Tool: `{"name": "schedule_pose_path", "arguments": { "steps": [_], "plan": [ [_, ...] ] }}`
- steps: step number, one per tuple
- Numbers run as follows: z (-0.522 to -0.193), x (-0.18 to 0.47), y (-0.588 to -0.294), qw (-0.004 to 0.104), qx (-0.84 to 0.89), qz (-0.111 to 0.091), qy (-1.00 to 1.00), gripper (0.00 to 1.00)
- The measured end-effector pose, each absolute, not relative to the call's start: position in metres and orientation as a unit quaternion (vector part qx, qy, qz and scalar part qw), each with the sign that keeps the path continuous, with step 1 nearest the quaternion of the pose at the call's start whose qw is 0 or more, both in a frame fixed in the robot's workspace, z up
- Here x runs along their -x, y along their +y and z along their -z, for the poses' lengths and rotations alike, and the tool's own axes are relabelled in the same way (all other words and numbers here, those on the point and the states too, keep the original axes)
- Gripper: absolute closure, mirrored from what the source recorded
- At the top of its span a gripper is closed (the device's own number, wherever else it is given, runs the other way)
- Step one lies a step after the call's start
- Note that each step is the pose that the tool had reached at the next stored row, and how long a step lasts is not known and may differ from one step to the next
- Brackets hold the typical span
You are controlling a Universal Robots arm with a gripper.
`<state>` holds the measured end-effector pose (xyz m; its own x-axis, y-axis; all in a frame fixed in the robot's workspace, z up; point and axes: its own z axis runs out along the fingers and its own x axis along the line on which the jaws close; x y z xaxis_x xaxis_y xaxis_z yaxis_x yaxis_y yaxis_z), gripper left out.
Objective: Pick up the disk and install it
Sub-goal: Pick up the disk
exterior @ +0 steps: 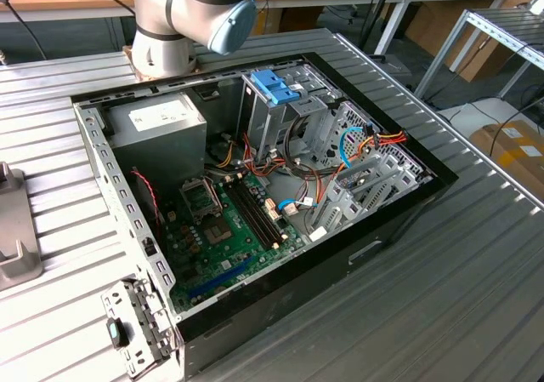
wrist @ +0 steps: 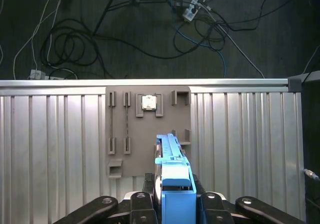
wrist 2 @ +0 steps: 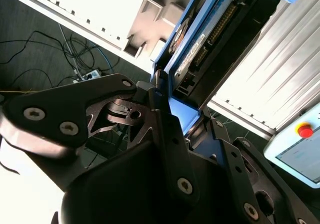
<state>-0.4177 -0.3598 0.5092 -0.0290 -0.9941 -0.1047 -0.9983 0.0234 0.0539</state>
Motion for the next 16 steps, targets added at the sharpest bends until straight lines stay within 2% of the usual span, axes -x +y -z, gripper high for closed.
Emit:
{"name": "schedule_pose_path", "arguments": {
  "steps": [16],
  "plan": [
    [-0.5092, 0.4081, -0.3607, 0.019, 0.697, -0.056, 0.715, 0.63]
  ]
}}
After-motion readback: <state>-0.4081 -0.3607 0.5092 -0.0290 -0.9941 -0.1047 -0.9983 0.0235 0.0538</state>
